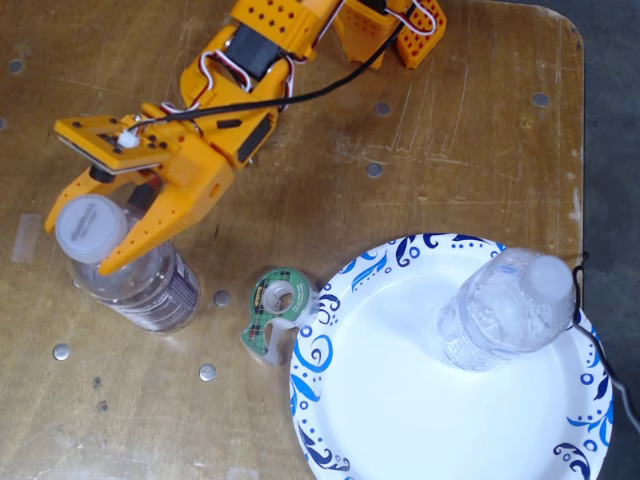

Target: Move the bottles to the plate

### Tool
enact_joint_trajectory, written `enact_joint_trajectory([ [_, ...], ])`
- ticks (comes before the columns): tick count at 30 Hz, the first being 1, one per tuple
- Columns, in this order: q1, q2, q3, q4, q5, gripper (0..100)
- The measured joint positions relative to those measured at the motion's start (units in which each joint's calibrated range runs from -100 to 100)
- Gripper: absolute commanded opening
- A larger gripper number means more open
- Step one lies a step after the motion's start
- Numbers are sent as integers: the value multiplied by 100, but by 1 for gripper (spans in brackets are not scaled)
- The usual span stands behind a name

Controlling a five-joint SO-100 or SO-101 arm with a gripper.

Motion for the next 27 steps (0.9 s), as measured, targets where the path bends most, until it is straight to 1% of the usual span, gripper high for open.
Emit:
enact_joint_trajectory([
  [6, -36, 0, -45, 0, -26, 11],
  [12, -146, -168, -585, 85, -52, 11],
  [15, -447, -503, -1007, 723, -193, 11],
  [18, -839, -872, -1628, 1694, -240, 11],
  [23, -1951, -1065, -2896, 3302, -287, 11],
  [27, -2871, -1074, -3264, 3838, -297, 10],
])
